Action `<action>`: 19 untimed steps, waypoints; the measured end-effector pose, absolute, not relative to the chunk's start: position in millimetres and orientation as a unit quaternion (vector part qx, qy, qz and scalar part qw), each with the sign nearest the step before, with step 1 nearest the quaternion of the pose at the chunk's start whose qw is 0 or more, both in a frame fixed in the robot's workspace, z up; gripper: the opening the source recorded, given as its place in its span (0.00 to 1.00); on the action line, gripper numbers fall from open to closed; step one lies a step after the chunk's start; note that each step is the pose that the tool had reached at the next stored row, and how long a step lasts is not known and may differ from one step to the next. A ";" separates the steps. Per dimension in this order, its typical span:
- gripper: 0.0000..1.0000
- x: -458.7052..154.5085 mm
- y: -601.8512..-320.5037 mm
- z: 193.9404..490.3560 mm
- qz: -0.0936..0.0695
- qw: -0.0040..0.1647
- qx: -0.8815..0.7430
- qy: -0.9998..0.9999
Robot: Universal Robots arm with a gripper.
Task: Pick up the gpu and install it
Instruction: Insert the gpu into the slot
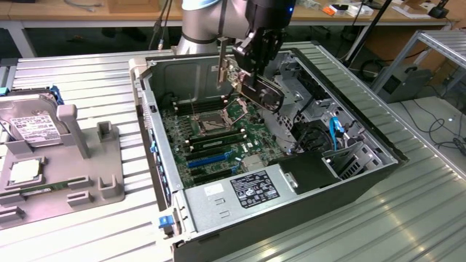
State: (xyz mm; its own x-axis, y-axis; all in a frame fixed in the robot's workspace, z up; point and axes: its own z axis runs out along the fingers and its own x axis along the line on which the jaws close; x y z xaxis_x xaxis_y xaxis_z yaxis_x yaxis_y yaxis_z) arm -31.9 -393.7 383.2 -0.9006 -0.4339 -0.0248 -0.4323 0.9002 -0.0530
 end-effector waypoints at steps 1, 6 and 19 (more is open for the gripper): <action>0.27 -31.9 -393.7 383.2 -0.023 0.018 -0.230 0.973; 0.27 -31.9 -393.7 383.2 -0.023 0.019 -0.250 0.968; 0.27 -31.9 -393.7 383.2 -0.021 0.020 -0.309 0.951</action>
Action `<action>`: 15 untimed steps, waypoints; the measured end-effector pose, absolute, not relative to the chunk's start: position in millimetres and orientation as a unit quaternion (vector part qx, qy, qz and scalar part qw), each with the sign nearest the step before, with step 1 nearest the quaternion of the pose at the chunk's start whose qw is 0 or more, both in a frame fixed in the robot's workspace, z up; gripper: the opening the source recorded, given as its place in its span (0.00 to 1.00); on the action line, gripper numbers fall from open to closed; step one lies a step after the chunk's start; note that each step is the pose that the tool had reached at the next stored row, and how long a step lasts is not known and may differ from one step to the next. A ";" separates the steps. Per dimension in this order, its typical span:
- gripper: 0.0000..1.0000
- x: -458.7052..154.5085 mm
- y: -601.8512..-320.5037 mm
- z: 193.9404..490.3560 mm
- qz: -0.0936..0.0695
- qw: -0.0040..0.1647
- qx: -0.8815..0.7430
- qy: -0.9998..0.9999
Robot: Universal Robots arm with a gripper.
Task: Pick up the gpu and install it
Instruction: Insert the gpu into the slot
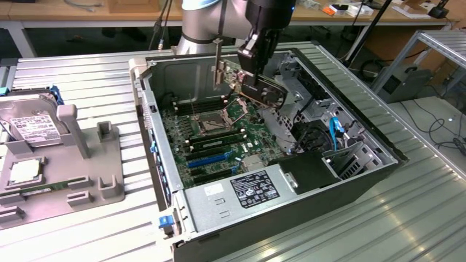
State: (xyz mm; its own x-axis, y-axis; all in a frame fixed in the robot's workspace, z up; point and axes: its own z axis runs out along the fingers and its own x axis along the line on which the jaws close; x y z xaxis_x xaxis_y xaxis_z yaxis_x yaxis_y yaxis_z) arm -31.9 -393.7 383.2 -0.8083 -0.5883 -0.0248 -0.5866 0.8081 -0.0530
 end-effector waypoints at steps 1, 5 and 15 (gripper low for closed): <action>0.27 -31.9 -393.7 383.2 -0.021 0.020 -0.312 0.950; 0.27 -31.9 -393.7 383.2 -0.021 0.020 -0.324 0.946; 0.27 -31.9 -393.7 383.2 -0.020 0.021 -0.369 0.929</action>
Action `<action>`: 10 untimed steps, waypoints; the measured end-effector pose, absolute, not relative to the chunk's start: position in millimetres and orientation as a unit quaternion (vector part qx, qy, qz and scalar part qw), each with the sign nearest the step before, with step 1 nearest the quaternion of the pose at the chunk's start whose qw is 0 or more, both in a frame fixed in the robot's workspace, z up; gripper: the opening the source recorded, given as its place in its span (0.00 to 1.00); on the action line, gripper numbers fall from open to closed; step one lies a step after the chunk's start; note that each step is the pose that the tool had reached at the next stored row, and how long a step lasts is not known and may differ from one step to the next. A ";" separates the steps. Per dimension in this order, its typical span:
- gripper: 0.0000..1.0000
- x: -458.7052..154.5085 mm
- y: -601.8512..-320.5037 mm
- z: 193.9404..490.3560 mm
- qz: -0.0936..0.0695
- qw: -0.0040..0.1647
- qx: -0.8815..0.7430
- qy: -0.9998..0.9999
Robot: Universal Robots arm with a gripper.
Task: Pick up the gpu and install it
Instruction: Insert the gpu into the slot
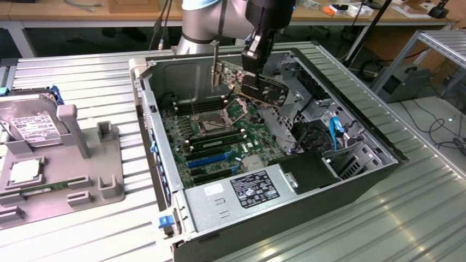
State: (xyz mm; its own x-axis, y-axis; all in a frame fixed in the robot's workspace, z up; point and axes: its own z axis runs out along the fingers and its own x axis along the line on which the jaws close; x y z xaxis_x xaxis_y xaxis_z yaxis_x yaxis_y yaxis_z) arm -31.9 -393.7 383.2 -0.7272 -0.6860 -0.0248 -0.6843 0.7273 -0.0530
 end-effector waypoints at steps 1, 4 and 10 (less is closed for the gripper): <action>0.27 -31.9 -393.7 383.2 -0.020 0.021 -0.376 0.926; 0.27 -31.9 -393.7 383.2 -0.019 0.022 -0.395 0.918; 0.27 -31.9 -393.7 383.2 -0.019 0.023 -0.430 0.903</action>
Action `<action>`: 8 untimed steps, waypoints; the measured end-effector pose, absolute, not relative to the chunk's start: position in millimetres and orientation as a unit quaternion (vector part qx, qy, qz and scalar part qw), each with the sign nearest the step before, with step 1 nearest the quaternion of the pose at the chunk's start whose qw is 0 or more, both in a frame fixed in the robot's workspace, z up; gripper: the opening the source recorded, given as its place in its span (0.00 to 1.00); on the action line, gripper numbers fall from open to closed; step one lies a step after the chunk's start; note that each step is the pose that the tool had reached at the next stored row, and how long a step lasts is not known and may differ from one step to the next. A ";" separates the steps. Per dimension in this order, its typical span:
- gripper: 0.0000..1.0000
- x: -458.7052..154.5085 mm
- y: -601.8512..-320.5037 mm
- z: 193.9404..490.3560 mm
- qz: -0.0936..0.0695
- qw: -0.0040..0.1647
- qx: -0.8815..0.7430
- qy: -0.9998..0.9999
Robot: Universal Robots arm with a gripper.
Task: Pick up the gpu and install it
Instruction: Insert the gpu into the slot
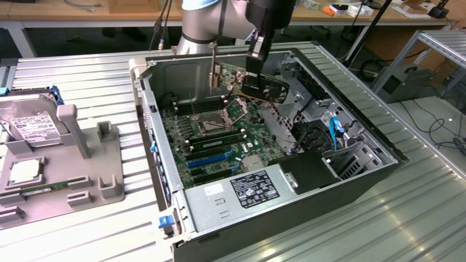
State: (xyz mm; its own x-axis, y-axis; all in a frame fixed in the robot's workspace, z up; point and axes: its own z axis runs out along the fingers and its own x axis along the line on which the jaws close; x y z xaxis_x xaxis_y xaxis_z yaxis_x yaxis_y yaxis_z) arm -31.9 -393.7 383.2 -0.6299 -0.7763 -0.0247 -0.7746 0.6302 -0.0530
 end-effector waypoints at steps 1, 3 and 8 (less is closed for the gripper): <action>0.27 -31.9 -393.7 383.2 -0.019 0.023 -0.434 0.901; 0.27 -31.9 -393.7 383.2 -0.018 0.023 -0.443 0.896; 0.27 -31.9 -393.7 383.2 -0.018 0.023 -0.469 0.883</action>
State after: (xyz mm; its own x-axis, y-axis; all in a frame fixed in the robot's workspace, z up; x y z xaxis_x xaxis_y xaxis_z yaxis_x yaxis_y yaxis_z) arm -31.9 -393.7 383.2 -0.5584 -0.8292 -0.0248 -0.8276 0.5588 -0.0530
